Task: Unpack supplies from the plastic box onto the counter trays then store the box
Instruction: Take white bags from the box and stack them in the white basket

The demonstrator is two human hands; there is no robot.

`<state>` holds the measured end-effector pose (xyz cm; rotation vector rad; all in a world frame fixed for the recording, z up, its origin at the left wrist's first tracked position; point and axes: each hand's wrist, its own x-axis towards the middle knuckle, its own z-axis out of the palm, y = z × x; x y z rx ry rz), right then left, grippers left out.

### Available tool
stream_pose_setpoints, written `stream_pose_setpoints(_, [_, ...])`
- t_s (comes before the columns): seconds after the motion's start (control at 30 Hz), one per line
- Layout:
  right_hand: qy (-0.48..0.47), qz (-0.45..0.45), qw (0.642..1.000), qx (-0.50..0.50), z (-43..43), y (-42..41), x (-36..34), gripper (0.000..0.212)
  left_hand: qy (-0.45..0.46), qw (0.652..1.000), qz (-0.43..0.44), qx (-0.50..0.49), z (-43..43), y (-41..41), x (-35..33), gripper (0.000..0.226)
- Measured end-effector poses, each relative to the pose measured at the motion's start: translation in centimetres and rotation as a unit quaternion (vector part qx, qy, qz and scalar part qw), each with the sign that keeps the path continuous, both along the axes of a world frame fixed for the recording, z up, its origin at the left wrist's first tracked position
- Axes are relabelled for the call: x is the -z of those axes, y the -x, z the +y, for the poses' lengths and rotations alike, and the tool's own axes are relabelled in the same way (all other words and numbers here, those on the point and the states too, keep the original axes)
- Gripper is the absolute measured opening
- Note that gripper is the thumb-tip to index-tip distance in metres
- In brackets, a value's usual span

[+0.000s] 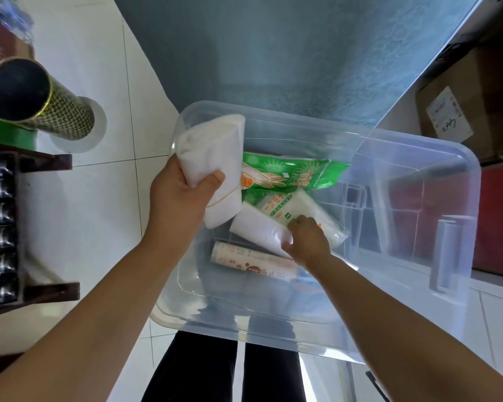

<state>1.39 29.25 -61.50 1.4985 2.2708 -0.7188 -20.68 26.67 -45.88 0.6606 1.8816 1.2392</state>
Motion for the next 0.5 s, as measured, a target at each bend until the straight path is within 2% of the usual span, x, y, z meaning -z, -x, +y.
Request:
stream_pose_setpoints(0.07, [0.008, -0.001, 1.0, -0.002, -0.6, 0.0, -0.7, 0.03, -0.005, 1.0, 0.0, -0.001, -0.3, 0.1, -0.5, 0.035])
stream_pose_setpoints(0.23, [-0.003, -0.002, 0.998, 0.065, -1.9, -0.8, -5.2, 0.028, -0.009, 1.0, 0.003, -0.002, -0.7, 1.0, -2.7, 0.031])
stream_pose_setpoints(0.33, [-0.028, 0.045, 0.993, 0.109, -2.0, -1.6, -9.4, 0.021, -0.022, 1.0, -0.01, -0.003, -0.7, 1.5, -5.0, 0.029])
stream_pose_setpoints(0.5, [-0.056, 0.149, 0.961, 0.227, -2.0, -2.0, -18.9, 0.035, -0.053, 0.998, -0.029, 0.014, -0.4, 1.4, -10.4, 0.022])
